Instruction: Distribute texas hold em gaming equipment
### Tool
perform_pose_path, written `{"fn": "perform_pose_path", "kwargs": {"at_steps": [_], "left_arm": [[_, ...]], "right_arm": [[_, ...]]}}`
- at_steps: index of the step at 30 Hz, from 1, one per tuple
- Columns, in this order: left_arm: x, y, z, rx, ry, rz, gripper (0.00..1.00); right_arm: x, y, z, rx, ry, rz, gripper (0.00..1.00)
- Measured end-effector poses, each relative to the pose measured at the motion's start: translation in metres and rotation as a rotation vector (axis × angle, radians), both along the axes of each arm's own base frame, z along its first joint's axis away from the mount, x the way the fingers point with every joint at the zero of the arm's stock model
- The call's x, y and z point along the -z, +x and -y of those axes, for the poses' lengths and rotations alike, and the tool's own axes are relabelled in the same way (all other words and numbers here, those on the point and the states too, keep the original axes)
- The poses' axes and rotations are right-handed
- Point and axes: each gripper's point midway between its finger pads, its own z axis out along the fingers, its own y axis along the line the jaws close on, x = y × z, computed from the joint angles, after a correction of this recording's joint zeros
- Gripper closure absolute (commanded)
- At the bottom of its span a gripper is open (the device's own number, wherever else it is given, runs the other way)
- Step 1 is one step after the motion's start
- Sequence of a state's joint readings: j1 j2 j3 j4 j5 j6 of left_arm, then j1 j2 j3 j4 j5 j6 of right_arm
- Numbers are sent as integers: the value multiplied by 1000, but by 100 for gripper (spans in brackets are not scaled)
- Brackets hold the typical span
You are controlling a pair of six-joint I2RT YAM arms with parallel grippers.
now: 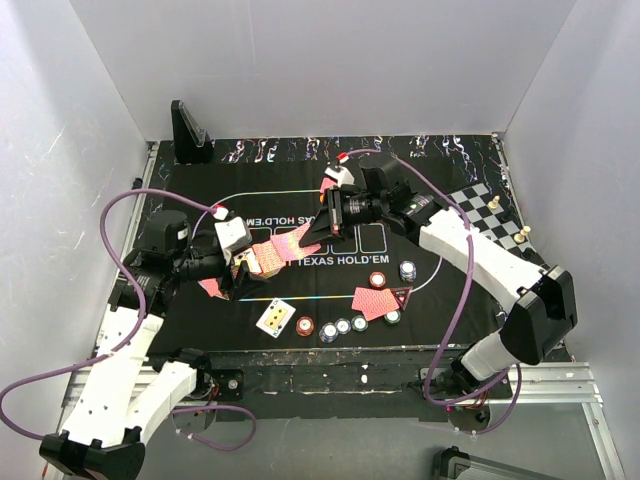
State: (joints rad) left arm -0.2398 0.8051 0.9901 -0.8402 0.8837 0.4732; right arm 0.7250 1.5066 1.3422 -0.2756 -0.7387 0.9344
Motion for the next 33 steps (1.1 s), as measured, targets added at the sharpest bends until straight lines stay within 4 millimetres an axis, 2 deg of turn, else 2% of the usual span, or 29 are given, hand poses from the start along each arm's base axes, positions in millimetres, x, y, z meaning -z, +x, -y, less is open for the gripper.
{"fn": "perform_pose_path", "kwargs": {"at_steps": [3, 10, 13, 16, 18, 20, 22, 25, 27, 29, 33], "left_arm": [[-2, -1, 0, 2, -3, 8, 100], [-3, -3, 0, 7, -8, 14, 100], [-4, -5, 0, 7, -8, 20, 100], [-4, -10, -1, 6, -7, 15, 100], [-3, -13, -2, 6, -6, 9, 100], [-4, -17, -3, 5, -3, 0, 100], [-4, -21, -5, 4, -1, -5, 100], [-8, -27, -6, 2, 0, -3, 100], [-11, -32, -8, 0, 1, -1, 100], [-14, -36, -9, 0, 1, -1, 100], [-18, -44, -11, 0, 4, -13, 100]], "right_arm": [[-2, 7, 9, 28, -6, 1, 99], [-11, 27, 30, 88, -15, 43, 99], [-12, 42, 35, 117, -40, 79, 99], [-4, 72, 29, 143, -102, 122, 99], [12, 99, 18, 156, -168, 149, 99], [36, 125, 7, 168, -257, 165, 99], [67, 160, -6, 189, -386, 199, 99], [113, 199, -19, 223, -558, 280, 99], [140, 213, -20, 243, -670, 335, 99], [157, 216, -12, 262, -783, 398, 99], [169, 219, -5, 295, -940, 589, 99]]}}
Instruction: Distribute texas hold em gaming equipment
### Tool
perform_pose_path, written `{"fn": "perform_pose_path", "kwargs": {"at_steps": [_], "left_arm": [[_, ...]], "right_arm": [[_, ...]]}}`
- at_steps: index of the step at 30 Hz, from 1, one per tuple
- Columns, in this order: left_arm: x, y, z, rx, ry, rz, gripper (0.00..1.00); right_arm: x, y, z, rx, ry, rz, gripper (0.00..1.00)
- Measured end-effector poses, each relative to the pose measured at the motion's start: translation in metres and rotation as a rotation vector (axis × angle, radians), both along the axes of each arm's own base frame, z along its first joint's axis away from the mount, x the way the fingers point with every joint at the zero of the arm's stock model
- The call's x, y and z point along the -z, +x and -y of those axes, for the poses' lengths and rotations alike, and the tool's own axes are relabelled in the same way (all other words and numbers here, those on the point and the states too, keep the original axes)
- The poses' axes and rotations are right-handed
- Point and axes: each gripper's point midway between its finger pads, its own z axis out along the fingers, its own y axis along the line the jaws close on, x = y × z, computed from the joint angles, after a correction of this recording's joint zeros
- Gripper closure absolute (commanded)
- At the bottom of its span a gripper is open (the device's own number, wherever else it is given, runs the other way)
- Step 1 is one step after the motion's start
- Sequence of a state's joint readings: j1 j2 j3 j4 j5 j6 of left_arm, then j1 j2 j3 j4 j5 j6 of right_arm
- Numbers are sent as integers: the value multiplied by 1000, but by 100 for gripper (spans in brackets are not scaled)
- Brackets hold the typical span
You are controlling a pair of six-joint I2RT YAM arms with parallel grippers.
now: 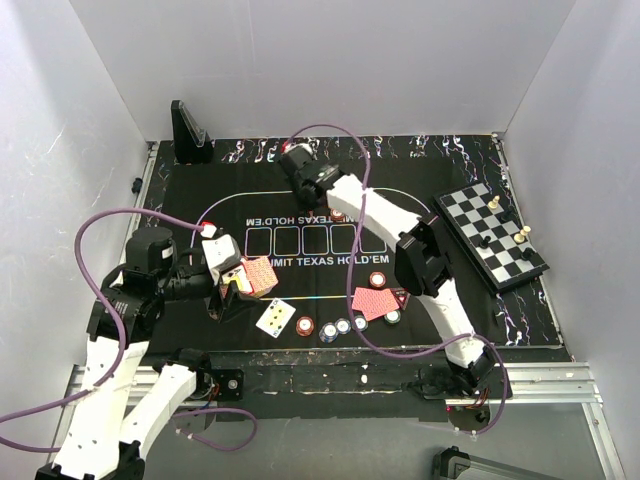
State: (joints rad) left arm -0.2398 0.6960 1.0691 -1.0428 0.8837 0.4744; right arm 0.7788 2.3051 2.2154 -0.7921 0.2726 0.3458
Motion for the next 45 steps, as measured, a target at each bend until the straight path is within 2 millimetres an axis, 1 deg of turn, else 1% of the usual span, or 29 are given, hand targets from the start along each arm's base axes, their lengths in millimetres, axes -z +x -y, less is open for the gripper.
{"fn": "perform_pose_path", "kwargs": {"at_steps": [1, 4, 8, 9, 12, 13, 15, 19, 23, 25, 33, 40, 45], "left_arm": [[0, -1, 0, 0, 1, -4, 100], [2, -5, -1, 0, 6, -24, 100], [3, -9, -2, -2, 6, -35, 100], [3, -11, -2, -2, 5, -36, 100], [0, -13, -2, -1, -2, -37, 100], [-1, -14, -2, 1, -3, -37, 100], [-3, -15, -2, 3, -6, -34, 100], [-3, -17, -2, 7, -8, -38, 100], [-3, -17, -2, 8, -8, -42, 100], [-3, -17, -1, 10, -10, -43, 100], [-3, -17, -1, 10, -14, -50, 100], [-4, -17, -1, 7, -16, -54, 100], [-5, -16, 0, 7, -18, -47, 100]], "right_arm": [[1, -1, -1, -14, -50, 49, 99], [-2, -8, -21, -79, -161, 203, 99], [-14, -22, -66, -186, -233, 423, 99], [-16, -29, -79, -221, -247, 479, 99], [-11, -45, -104, -294, -275, 568, 99], [-8, -46, -109, -310, -283, 588, 99], [-2, -42, -118, -321, -294, 628, 99], [19, -27, -122, -331, -320, 657, 99], [38, -21, -121, -354, -341, 643, 99], [43, -20, -122, -373, -345, 637, 99], [45, -29, -138, -441, -294, 629, 99], [44, -38, -147, -479, -295, 644, 99], [52, -46, -150, -513, -289, 621, 99]]}}
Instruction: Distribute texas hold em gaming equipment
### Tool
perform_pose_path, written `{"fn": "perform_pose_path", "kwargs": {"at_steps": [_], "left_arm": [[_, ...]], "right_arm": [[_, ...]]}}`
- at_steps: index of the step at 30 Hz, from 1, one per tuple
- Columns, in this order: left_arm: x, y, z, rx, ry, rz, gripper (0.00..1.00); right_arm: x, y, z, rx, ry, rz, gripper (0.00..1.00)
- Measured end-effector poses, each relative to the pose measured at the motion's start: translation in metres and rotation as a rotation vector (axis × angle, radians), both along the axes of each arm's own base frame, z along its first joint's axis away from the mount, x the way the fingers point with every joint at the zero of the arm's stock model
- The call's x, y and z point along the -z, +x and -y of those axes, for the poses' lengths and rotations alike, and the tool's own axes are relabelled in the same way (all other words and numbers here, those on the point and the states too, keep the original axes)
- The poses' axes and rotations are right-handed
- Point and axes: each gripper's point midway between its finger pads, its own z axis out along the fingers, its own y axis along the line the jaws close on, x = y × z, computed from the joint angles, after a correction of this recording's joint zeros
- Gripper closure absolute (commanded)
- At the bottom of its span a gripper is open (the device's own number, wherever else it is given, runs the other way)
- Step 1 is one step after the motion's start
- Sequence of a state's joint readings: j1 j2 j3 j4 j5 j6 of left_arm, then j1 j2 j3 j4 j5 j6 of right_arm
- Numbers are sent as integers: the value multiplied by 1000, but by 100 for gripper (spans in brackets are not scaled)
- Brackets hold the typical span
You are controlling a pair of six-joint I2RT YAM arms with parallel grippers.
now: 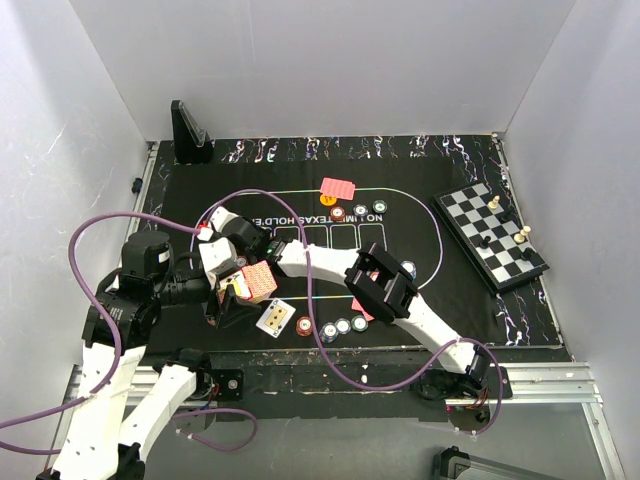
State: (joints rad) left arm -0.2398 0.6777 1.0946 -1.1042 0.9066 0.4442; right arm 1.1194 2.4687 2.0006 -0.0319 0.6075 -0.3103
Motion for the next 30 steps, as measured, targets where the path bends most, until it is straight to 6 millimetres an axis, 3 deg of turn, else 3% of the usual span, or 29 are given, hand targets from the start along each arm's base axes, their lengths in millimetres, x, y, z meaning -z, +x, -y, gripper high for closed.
{"fn": "perform_pose_path", "kwargs": {"at_steps": [6, 14, 19, 26, 30], "left_arm": [[-1, 1, 0, 0, -1, 6, 100], [-1, 1, 0, 0, -3, 9, 100], [-2, 1, 0, -1, -5, 14, 100], [0, 1, 0, -1, -4, 12, 100], [-1, 1, 0, -1, -5, 14, 100]], "right_arm": [[0, 7, 8, 23, -32, 53, 99], [-18, 39, 28, 92, -58, 156, 99], [-18, 49, 39, 118, -77, 167, 99], [2, 28, 29, 75, -67, 84, 98], [16, 4, 18, 30, -63, 11, 77]]}}
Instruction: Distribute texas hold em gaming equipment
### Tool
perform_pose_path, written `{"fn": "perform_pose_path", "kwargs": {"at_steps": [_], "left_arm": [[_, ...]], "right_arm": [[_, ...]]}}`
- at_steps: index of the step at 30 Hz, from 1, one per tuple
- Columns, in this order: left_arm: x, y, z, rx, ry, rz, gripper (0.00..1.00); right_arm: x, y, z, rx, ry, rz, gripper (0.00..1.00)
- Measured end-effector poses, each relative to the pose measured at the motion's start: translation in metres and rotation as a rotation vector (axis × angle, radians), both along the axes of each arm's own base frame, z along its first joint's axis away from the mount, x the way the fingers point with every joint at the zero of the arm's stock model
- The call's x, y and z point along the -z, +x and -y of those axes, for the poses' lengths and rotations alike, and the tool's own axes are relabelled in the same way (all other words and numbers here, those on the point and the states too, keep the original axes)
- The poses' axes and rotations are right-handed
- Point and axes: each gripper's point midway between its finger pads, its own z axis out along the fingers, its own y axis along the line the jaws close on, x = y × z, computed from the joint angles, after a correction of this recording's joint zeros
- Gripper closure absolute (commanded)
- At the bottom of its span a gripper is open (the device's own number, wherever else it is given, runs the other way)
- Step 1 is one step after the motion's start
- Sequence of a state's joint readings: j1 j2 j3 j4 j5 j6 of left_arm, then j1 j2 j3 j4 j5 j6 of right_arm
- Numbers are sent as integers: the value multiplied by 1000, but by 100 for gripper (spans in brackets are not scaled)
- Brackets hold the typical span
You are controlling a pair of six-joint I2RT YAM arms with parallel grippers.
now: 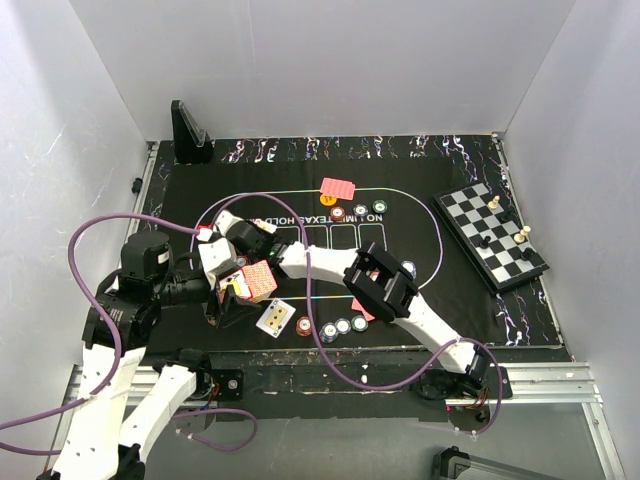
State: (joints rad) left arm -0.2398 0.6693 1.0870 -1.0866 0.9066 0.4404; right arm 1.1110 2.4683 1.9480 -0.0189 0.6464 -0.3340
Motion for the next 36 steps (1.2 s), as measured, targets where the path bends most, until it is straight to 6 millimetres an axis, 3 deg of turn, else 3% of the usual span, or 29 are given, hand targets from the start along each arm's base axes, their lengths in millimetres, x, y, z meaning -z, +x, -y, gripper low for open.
{"fn": "perform_pose_path", "kwargs": {"at_steps": [3, 10, 22, 36], "left_arm": [[0, 0, 0, -1, 0, -1, 100], [0, 0, 0, -2, -1, -1, 100], [-2, 1, 0, -4, -9, 16, 100], [-2, 1, 1, -7, -12, 12, 100]], "right_arm": [[10, -14, -5, -21, 6, -55, 62], [16, -25, -12, -35, 50, -133, 49], [14, -21, -11, -45, 128, -248, 42], [17, -45, 6, -85, 165, -432, 39]]}}
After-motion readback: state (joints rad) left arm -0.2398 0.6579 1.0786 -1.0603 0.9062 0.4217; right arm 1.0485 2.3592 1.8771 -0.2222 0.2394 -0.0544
